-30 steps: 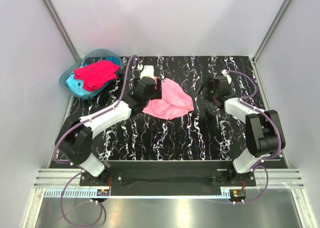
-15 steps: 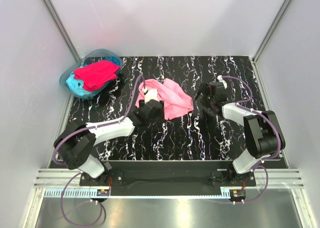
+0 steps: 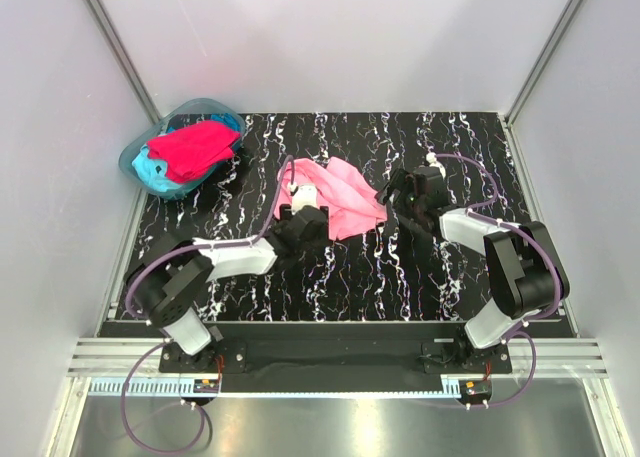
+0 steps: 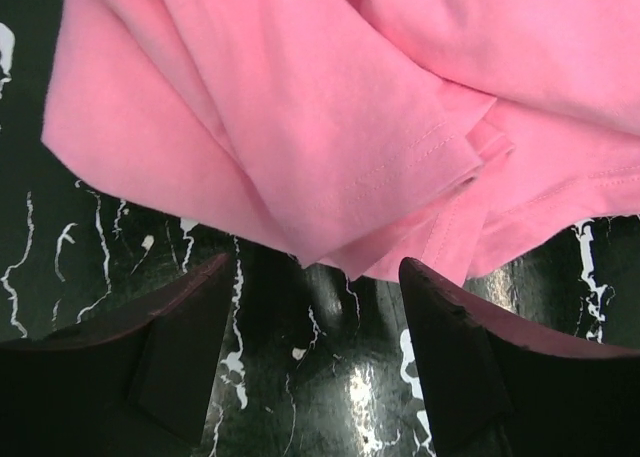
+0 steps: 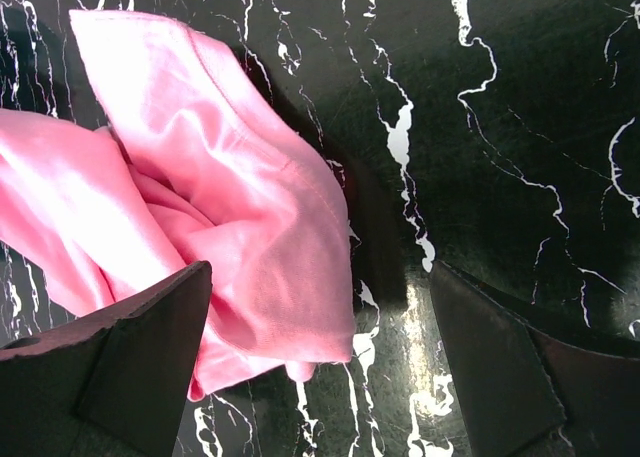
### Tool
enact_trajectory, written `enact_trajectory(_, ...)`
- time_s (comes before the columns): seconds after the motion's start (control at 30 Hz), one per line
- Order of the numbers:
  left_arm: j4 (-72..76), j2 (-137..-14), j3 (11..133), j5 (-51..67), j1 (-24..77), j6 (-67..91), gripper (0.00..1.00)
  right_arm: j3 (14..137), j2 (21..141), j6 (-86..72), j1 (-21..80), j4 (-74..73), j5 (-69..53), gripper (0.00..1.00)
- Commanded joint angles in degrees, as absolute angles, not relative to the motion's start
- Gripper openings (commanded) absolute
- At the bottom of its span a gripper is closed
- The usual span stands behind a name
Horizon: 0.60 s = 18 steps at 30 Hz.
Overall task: Fold and stack the t-shirts
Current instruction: Flatten the tshirt out
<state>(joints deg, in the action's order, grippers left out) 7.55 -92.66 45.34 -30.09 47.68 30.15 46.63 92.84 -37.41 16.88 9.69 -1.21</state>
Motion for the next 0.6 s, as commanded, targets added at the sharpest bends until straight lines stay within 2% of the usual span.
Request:
enact_trajectory(0.0, 15.4, -94.8, 46.5, -31.7, 47.7, 27.9, 0.73, 46.5, 91.3, -37.6, 17.6, 12.0, -2.0, 0.98)
enact_trajectory(0.33, 19.8, -100.5, 47.9, -31.0, 46.1, 27.4, 0.71, 45.7, 89.8, -36.7, 17.5, 12.0, -1.8, 0.97)
enact_trajectory(0.43, 20.1, -101.5, 48.8, -31.1, 45.4, 26.6, 0.63, 45.5, 90.1, -36.7, 17.5, 12.1, -1.7, 0.97)
enact_trajectory(0.47, 20.2, -101.6, 49.3, -31.4, 45.2, 25.8, 0.57, 45.4, 90.1, -36.7, 17.5, 12.2, -1.6, 0.98)
enact_trajectory(0.57, 19.8, -101.9, 50.2, -32.4, 45.2, 24.4, 0.49, 45.5, 90.6, -36.7, 17.5, 12.6, -1.8, 0.97)
